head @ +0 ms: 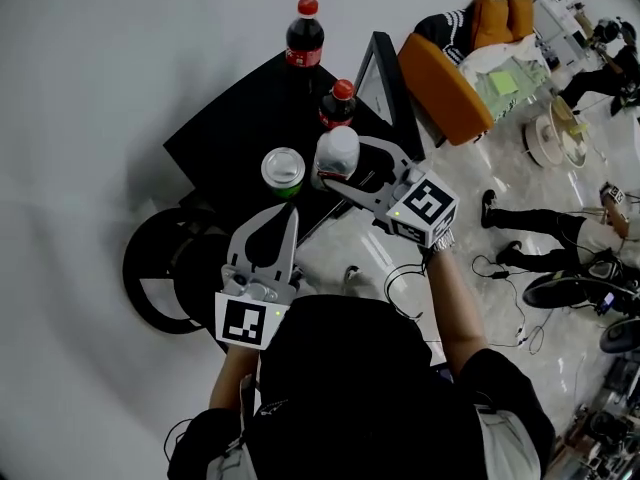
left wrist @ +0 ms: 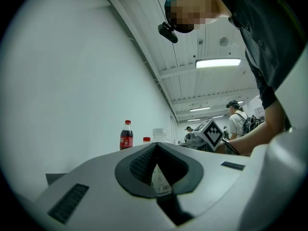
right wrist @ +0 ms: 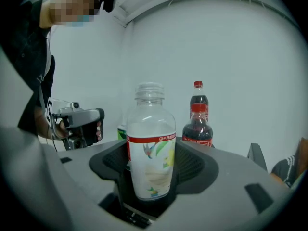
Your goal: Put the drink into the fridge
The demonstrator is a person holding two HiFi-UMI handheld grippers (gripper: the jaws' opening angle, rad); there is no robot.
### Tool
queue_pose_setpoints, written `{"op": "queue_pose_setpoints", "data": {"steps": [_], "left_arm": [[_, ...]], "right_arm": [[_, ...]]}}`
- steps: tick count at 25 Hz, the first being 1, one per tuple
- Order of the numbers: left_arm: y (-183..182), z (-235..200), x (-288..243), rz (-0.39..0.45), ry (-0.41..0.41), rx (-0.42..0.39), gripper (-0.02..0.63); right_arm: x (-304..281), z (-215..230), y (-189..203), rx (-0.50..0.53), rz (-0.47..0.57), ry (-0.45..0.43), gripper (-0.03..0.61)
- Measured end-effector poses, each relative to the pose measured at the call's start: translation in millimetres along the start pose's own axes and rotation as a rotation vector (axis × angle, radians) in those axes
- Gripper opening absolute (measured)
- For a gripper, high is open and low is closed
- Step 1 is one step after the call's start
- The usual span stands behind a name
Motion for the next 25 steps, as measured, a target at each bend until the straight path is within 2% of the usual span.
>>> {"op": "queue_pose_setpoints", "data": {"steps": [8, 17, 25], "left_arm": [[2.2, 35.5, 8.5, 0.038, -0.181, -0.016, 0.009], [16.6, 110.9, 12.7, 0.086, -0.381, -0.073, 0.009], [36.2, 165.2, 37.4, 0.081, -0.546, -0.067, 0.009]], "right_arm": [[24.1, -1.4, -6.5, 0.026, 0.074, -0.125, 0.301], [88.2, -9.8, -8.5, 0.076, 0.168, -0.294, 0.301], [120.8, -33.8, 3.4, 0.077, 0.215, -0.430, 0.301]]}}
Point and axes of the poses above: the fingertips, and each gripper's own axes: x backward along the fingers, z to its right, y out of its underside, the point moved 4 cm from there along x, backward along the fingers, and after that the axes turned 10 degrees about x, right-handed, at the moved point
